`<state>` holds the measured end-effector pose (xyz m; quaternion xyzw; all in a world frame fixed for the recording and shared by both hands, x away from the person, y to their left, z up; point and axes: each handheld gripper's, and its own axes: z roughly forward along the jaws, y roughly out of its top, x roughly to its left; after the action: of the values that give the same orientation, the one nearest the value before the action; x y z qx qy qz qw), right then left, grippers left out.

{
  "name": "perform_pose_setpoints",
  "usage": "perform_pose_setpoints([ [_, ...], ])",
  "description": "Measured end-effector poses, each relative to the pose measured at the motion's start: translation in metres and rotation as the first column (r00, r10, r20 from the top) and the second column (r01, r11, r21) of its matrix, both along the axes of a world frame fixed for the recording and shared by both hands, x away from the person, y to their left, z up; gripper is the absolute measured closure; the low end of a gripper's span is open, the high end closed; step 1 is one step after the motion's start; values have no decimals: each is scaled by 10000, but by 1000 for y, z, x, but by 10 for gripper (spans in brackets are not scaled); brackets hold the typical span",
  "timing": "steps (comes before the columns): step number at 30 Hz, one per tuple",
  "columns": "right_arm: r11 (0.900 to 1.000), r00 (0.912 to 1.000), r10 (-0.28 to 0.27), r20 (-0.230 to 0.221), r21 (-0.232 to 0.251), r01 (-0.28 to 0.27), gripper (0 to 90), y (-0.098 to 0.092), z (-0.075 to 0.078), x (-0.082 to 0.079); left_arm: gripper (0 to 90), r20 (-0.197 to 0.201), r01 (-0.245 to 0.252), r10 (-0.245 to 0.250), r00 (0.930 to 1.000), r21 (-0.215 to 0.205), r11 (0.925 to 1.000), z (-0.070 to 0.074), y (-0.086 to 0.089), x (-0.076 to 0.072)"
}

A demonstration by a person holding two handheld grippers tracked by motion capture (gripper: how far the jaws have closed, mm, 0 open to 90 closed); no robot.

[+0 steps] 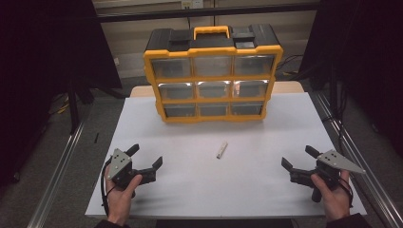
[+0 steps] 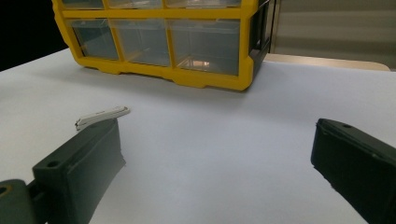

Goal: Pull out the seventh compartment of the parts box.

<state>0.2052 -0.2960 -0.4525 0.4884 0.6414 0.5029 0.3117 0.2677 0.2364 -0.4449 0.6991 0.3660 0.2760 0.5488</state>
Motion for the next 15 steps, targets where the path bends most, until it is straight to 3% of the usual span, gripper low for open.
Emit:
perform_pose_setpoints([
  [12, 9999, 10000, 89, -18, -55, -89, 18, 2, 0, 1, 27, 262, 150, -165, 9995, 547, 9984, -1, -8, 19],
  [13, 9999, 9999, 119, -22, -41, -119, 18, 2, 0, 1, 27, 287, 242, -265, 9992, 761, 9968, -1, -8, 21],
  [15, 9999, 9999, 109, -19, -82, -109, 18, 2, 0, 1, 27, 257, 451, -470, 9986, 676, 9967, -1, -10, 25],
])
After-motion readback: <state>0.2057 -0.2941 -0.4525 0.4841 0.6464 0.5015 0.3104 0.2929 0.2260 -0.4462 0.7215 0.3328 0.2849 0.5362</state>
